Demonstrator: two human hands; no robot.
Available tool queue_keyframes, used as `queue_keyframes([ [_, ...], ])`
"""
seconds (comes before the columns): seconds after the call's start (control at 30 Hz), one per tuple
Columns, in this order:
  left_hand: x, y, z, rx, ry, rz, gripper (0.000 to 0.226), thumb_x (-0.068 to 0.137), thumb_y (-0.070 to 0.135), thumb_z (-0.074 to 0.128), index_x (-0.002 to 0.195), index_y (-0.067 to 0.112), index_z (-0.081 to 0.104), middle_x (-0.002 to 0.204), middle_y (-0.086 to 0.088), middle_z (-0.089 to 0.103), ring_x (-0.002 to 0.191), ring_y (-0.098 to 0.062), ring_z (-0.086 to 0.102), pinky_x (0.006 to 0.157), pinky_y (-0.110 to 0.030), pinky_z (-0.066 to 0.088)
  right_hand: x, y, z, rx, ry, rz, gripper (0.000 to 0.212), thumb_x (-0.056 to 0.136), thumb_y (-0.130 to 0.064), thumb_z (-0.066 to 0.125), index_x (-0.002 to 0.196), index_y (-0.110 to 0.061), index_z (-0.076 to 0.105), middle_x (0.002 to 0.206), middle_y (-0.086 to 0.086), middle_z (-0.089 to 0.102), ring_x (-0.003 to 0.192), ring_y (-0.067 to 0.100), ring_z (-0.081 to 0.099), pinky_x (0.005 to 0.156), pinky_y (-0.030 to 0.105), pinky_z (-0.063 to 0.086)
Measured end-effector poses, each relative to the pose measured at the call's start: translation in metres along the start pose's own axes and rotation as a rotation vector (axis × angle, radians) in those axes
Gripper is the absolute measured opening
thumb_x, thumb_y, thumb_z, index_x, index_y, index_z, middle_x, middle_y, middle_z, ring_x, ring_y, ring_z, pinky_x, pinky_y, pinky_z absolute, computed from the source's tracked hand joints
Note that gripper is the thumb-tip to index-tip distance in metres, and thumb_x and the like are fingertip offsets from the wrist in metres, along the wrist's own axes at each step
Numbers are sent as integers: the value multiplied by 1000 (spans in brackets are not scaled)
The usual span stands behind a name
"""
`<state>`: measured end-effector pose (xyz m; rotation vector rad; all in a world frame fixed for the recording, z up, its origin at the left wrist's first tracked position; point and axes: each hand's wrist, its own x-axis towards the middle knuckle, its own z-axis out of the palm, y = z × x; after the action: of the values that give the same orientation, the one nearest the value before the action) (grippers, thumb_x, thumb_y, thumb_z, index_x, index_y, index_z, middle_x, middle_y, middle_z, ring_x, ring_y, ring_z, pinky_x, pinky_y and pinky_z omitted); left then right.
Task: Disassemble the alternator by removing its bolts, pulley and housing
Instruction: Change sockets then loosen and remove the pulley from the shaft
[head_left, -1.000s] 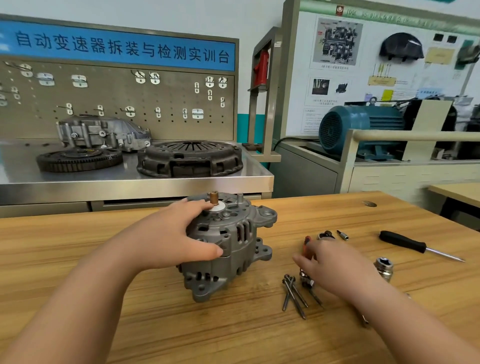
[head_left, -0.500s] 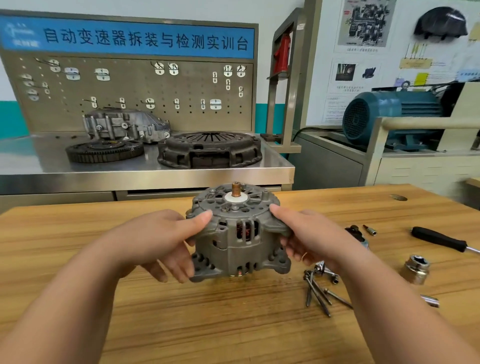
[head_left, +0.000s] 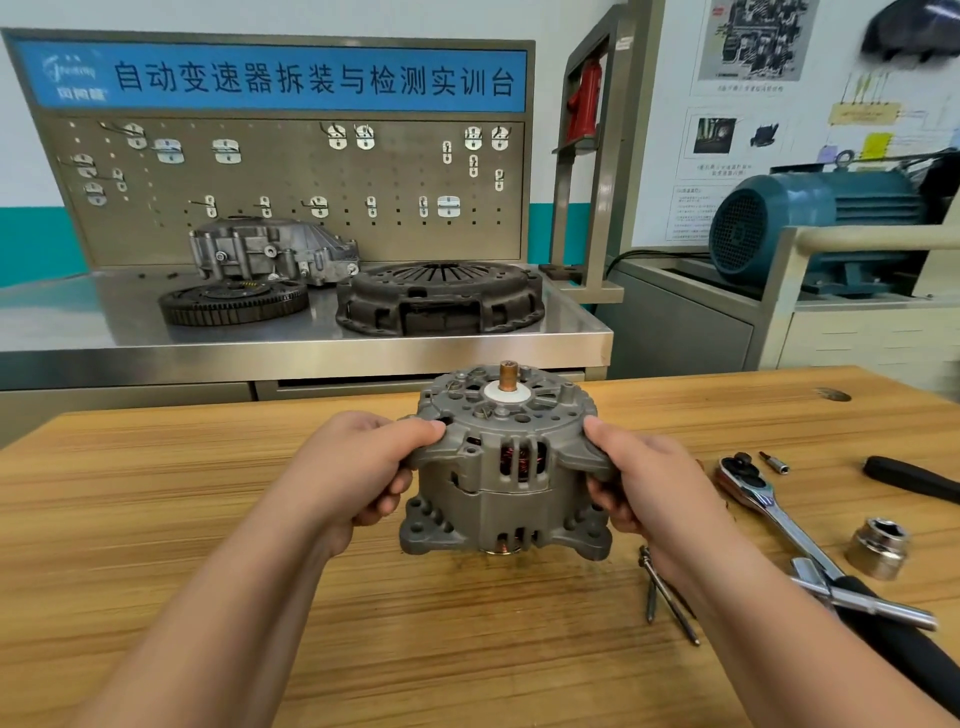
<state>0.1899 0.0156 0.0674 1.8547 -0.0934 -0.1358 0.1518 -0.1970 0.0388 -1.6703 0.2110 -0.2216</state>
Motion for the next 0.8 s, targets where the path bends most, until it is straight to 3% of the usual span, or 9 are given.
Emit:
queue_keyframes([
  [0.23,1,2,8,-70,-3,66,49,90,27,61,44,19,44,38,0,35,31,-11,26,34,-12,18,-5,2,-3,119,86,14,33,94,-33,55,67,-14,52,44,-4,50,34,4,40,33,15,28],
  [0.47,-4,6,-6,102,-118,25,55,92,35,58,40,20,55,40,-1,43,32,-11,35,33,-15,22,-7,-6,-5,16,-8,25,35,94,-37,54,68,-13,54,45,-5,52,35,5,41,38,18,31],
  [0.63,-9,10,-8,270,-143,-18,39,95,41,52,80,8,64,47,-2,53,38,-12,47,36,-15,26,-11,-6,-7,-112,-49,5,45,91,-44,53,57,-14,59,50,2,56,42,11,44,45,25,34],
  [0.73,-11,10,2,358,-76,-2,41,98,43,46,81,7,59,44,0,54,35,-12,48,36,-16,27,-7,-7,-13,-212,-52,20,45,89,-50,50,62,-15,60,55,-2,59,48,9,50,50,27,40],
  [0.8,-15,10,7,383,-50,0,41,100,43,41,81,8,55,42,0,54,33,-13,49,37,-17,27,-2,-6,-18,-269,-28,25,45,87,-58,49,77,-17,62,76,-3,66,69,11,60,58,29,47],
])
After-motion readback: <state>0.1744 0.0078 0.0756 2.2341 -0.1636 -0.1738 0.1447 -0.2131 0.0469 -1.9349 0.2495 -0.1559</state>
